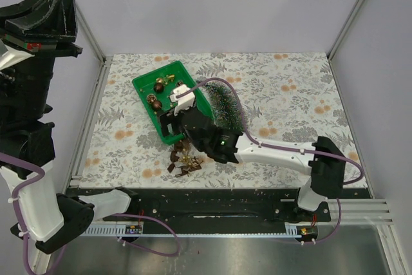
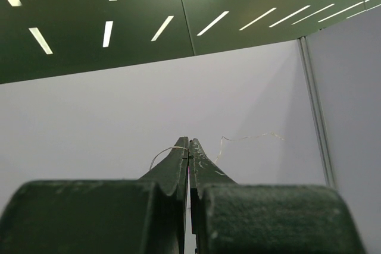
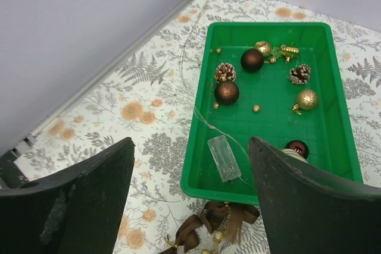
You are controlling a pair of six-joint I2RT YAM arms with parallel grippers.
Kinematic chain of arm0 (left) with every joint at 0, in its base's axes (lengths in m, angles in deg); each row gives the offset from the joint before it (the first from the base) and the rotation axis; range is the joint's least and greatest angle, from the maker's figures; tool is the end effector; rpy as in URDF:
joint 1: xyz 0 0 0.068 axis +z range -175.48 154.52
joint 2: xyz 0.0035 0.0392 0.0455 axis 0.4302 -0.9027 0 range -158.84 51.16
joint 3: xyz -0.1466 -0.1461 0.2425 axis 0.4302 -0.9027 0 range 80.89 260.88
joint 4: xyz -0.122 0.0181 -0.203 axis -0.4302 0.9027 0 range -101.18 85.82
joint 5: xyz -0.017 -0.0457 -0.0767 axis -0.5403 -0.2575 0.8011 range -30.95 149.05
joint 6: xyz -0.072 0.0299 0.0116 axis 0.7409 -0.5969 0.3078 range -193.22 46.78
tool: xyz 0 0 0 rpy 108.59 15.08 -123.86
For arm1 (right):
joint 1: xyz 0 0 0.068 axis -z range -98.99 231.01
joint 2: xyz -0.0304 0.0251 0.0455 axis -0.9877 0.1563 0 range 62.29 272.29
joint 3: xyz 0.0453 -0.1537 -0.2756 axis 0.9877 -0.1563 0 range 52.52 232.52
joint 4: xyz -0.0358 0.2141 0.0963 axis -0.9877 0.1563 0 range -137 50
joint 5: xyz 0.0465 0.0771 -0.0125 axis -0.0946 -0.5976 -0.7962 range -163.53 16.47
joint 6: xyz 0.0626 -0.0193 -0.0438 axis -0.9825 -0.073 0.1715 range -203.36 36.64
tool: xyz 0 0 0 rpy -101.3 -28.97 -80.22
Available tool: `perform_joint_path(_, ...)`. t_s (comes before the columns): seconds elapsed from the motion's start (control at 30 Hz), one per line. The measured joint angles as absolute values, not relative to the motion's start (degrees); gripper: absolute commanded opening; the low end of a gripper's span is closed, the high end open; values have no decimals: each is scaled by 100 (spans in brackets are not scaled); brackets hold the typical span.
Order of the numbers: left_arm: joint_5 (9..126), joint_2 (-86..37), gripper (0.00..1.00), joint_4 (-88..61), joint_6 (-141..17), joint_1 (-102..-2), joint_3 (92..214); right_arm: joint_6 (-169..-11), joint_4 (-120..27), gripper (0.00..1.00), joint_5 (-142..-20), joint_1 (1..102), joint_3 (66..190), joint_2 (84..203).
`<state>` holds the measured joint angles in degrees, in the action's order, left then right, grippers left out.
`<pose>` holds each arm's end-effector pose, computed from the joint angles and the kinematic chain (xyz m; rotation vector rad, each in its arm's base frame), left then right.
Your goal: Decorate the small christmas tree
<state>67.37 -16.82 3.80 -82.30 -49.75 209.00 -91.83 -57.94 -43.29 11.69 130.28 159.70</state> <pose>0.0506 -0.0336 0.7220 0.3577 0.7119 -0.3078 0.1793 0.3787 0.3849 -0.5173 1.6544 0.5549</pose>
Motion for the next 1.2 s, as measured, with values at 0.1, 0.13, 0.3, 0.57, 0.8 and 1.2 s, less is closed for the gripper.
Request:
perform_joint_path(0.1, 6675, -1658, 0, 258, -8305, -4975, 20882, -9260, -5827, 85, -4419, 1156, 12772, 15502)
perform_joint_path(0.13, 6632, -1614, 0, 159, -8331, -4975, 20793, -9286, -5827, 84, -4432, 1145, 12706, 15371)
perform_joint_path(0.3, 6203, -1444, 0, -199, -8405, -4975, 20502, -9334, -5803, 81, -4474, 1005, 12556, 15074)
perform_joint_path(0.57, 5895, -1431, 0, -499, -8549, -4975, 20572, -9177, -5479, 86, -4572, 826, 12724, 15076)
perform_joint_path(0.8, 5552, -1260, 0, -988, -8836, -4975, 20448, -9183, -5248, 93, -4541, 481, 12057, 14713)
perform_joint_path(1.2, 5089, -1186, 0, -1646, -9345, -4975, 20378, -10007, -4822, 99, -4563, 347, 10737, 15454)
